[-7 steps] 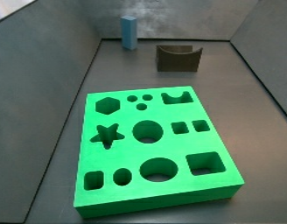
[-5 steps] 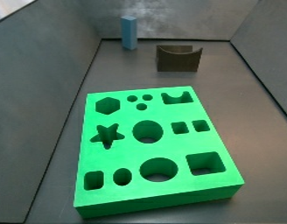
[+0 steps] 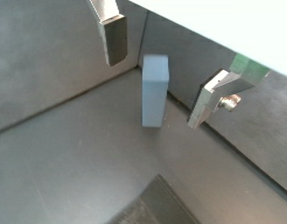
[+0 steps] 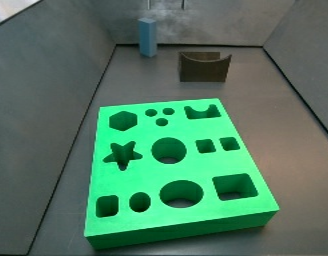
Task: Pick up the rectangle object. Move up. Move to above the board. Insert the rectangle object.
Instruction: Pick up the rectangle object.
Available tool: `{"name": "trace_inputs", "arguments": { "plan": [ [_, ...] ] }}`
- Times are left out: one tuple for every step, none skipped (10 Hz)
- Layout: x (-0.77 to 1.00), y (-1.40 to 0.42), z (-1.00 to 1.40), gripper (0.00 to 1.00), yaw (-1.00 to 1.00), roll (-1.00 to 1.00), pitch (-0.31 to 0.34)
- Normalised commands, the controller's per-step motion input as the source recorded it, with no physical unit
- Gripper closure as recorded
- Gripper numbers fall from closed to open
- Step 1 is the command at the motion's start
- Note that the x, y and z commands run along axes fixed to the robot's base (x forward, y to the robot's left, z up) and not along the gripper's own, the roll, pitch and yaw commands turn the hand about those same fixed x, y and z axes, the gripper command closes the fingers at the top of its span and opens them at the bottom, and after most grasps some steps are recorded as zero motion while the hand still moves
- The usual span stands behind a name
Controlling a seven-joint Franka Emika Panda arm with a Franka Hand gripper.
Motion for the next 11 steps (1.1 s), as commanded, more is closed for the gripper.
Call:
{"name": "trace_inputs", "arguments": {
  "plan": [
    [0.13,0.1,-0.54,0.0,0.7,-0.13,0.0],
    [0.01,0.14,-0.46,0.0,0.81,-0.07,-0.05],
    [0.0,0.16,-0.44,0.0,0.83,-0.06,-0.071],
    [-0.08,0.11,-0.25,0.0,0.45,-0.1,-0.076],
    [0.0,0.0,-0.08,0.0,0.0,0.0,0.0],
    [0.0,-0.04,0.0,0.0,0.0,0.0,0.0],
    [0.0,0.0,-0.24,0.0,0.07,0.0,-0.026],
    [-0.15,0.17,-0.39,0.0,0.31,-0.02,-0.083],
    [-0.21,0.15,-0.34,0.0,0.23,-0.05,-0.099],
    [-0.28,0.1,-0.27,0.0,0.19,0.0,-0.104],
    [-0.35,0.16,-0.22,0.0,0.24,-0.02,-0.101]
  ]
}}
